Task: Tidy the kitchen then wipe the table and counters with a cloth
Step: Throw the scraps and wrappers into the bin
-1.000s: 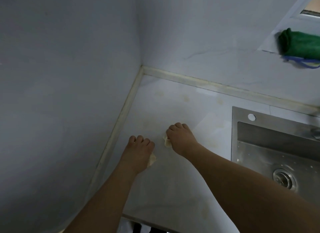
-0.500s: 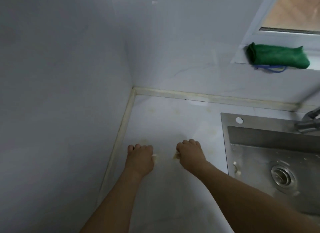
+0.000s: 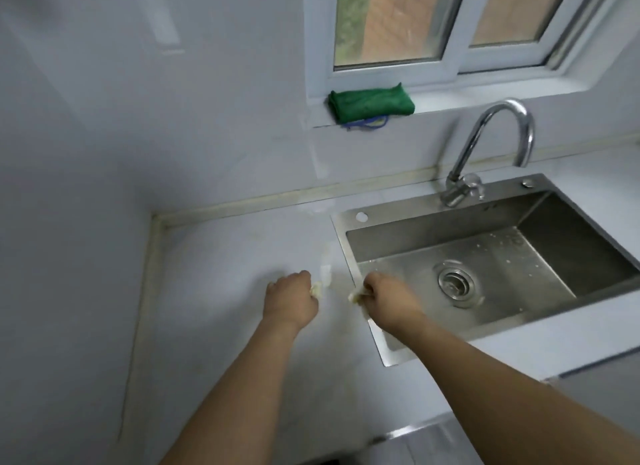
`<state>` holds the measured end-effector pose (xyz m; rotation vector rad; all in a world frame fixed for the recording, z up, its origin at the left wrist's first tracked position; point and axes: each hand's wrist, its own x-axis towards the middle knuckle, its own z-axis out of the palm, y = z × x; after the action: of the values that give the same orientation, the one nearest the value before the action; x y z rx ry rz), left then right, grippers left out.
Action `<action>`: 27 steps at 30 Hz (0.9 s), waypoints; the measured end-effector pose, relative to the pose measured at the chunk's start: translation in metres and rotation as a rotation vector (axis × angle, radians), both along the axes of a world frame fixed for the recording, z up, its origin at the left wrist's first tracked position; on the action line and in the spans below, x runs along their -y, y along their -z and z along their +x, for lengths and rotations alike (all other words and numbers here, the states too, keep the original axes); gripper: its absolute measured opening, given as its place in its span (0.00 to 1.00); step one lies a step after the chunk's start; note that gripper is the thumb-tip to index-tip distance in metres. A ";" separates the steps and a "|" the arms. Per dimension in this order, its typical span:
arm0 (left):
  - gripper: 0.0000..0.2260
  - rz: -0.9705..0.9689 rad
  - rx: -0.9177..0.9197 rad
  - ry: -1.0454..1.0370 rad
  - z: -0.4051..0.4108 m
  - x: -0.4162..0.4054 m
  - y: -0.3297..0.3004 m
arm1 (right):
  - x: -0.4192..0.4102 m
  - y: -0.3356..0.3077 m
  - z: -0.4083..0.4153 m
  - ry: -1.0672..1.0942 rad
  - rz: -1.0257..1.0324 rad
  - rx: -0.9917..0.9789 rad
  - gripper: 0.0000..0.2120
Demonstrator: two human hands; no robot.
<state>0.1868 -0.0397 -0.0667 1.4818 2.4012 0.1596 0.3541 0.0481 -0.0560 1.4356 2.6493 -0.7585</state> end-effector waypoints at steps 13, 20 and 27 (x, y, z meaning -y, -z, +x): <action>0.08 -0.018 -0.008 0.466 0.285 -0.047 -0.029 | 0.047 -0.003 0.320 0.546 -0.026 -0.105 0.03; 0.09 -0.024 -0.015 0.842 0.505 -0.031 -0.024 | 0.128 0.002 0.520 0.920 -0.034 -0.192 0.06; 0.08 -0.094 -0.043 1.233 0.713 0.006 -0.019 | 0.230 0.011 0.676 1.350 -0.051 -0.253 0.03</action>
<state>0.8995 -0.0460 -0.0476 2.5648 1.1107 -0.2641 1.0306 -0.1824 -0.0671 3.1778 1.3585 -1.0100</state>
